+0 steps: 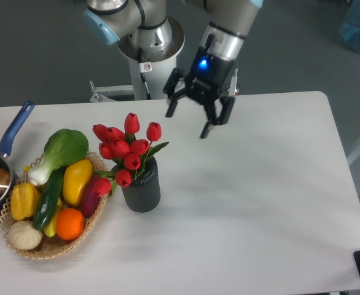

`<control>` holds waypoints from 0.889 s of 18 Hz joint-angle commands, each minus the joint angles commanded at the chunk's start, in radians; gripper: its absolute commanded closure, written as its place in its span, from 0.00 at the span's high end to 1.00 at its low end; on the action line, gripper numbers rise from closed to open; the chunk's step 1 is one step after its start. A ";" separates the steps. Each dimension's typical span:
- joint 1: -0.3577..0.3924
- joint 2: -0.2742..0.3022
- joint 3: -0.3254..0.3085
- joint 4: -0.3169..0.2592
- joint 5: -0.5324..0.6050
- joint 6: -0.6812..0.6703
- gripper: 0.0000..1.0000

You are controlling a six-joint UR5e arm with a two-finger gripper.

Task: Insert the flowers into the vase

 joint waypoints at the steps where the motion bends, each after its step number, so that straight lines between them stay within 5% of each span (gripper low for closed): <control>1: 0.002 -0.009 0.009 0.002 0.037 0.012 1.00; 9: -0.003 -0.051 0.017 0.003 0.397 0.129 1.00; 16: 0.003 -0.156 0.011 0.003 0.540 0.121 1.00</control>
